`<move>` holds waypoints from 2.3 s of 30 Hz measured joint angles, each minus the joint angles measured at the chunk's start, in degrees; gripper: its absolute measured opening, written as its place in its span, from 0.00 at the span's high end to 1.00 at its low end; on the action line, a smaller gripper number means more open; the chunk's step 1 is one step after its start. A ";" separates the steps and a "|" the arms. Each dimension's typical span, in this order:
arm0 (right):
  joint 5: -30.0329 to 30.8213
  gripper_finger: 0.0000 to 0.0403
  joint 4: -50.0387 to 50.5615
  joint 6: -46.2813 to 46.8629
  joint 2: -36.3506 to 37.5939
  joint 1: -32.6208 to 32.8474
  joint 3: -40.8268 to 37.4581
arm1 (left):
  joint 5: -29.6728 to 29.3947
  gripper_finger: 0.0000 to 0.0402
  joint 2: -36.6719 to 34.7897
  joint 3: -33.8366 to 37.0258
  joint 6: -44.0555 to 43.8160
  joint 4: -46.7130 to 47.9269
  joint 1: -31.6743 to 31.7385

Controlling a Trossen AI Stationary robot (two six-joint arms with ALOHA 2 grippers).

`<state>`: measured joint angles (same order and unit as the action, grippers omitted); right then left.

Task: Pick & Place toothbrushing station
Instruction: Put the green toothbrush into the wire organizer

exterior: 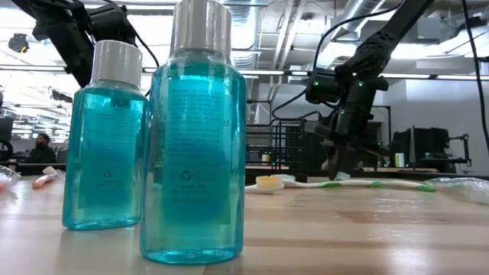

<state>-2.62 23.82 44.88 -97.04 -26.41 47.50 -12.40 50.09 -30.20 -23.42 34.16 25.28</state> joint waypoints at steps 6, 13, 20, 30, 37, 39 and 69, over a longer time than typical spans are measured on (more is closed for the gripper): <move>-1.54 0.98 2.35 -3.21 -0.35 -2.48 2.34 | 0.02 0.58 0.01 0.00 0.28 0.05 0.00; -2.39 1.00 1.31 -5.25 -0.41 -4.53 5.13 | -0.22 0.58 0.01 0.00 0.04 -0.19 -0.01; -7.00 0.96 3.12 -11.43 -0.28 -5.74 11.78 | -0.70 0.58 0.02 0.00 0.00 -0.68 0.00; -4.14 0.57 26.63 -31.81 2.02 -4.37 13.71 | -0.76 0.58 0.01 0.00 -1.05 -1.49 -0.02; -1.77 0.44 30.64 -44.31 5.51 -0.93 12.91 | -0.85 0.58 0.02 0.00 -1.00 -1.84 -0.01; -1.89 0.44 29.83 -46.91 5.95 -0.22 12.94 | -0.85 0.58 0.02 0.00 -0.93 -2.00 0.00; -5.23 0.54 17.70 -44.87 5.82 -0.72 1.60 | -1.52 0.58 0.02 0.00 -0.40 -2.15 0.00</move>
<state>-7.85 41.52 0.01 -91.22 -27.14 49.10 -13.93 50.11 -30.20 -23.82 32.01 25.28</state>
